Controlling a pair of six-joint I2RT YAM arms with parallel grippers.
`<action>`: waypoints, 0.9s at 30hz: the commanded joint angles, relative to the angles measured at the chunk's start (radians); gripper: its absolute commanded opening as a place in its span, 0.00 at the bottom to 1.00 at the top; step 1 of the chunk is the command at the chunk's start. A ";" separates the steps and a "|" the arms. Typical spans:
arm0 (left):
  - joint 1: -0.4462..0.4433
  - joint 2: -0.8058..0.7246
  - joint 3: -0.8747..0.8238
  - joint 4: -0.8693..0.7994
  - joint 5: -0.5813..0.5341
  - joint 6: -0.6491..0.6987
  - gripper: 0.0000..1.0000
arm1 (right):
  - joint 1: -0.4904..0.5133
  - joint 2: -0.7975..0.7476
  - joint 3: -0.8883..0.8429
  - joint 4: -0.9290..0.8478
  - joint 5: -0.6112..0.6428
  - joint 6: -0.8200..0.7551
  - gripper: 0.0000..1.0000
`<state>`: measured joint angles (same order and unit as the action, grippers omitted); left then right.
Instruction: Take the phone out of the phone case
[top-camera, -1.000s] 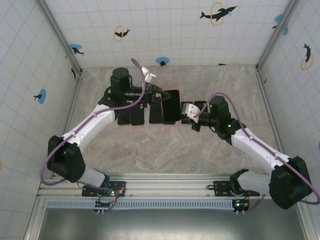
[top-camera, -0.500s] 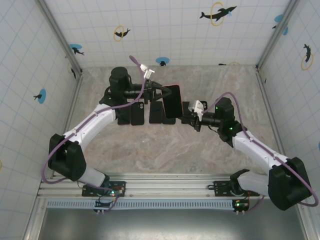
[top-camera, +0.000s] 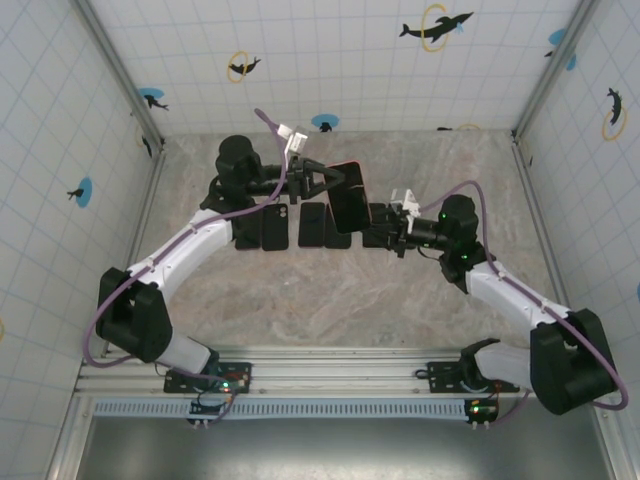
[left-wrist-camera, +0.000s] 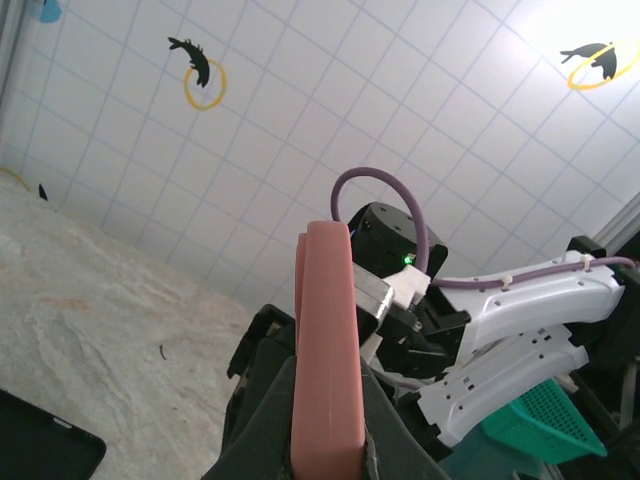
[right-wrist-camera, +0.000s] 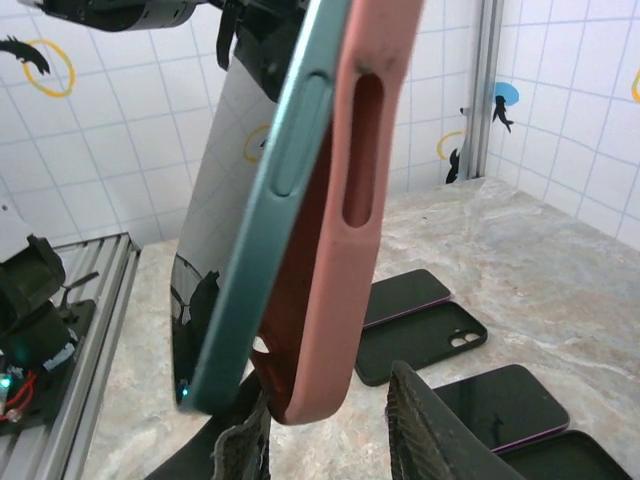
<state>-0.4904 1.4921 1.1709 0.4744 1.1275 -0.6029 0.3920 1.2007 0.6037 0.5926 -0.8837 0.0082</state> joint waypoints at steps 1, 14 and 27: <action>-0.034 -0.012 -0.036 -0.011 0.044 -0.046 0.00 | -0.008 -0.002 0.027 0.194 0.006 0.094 0.34; -0.051 0.003 -0.048 0.133 -0.094 -0.270 0.00 | -0.025 0.009 0.016 0.354 -0.002 0.348 0.39; -0.060 0.023 -0.147 0.421 -0.435 -0.693 0.00 | -0.014 0.085 -0.020 0.552 0.042 0.789 0.39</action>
<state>-0.5392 1.5002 1.0313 0.7696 0.8463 -1.1618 0.3588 1.2804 0.6022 1.0000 -0.8307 0.6571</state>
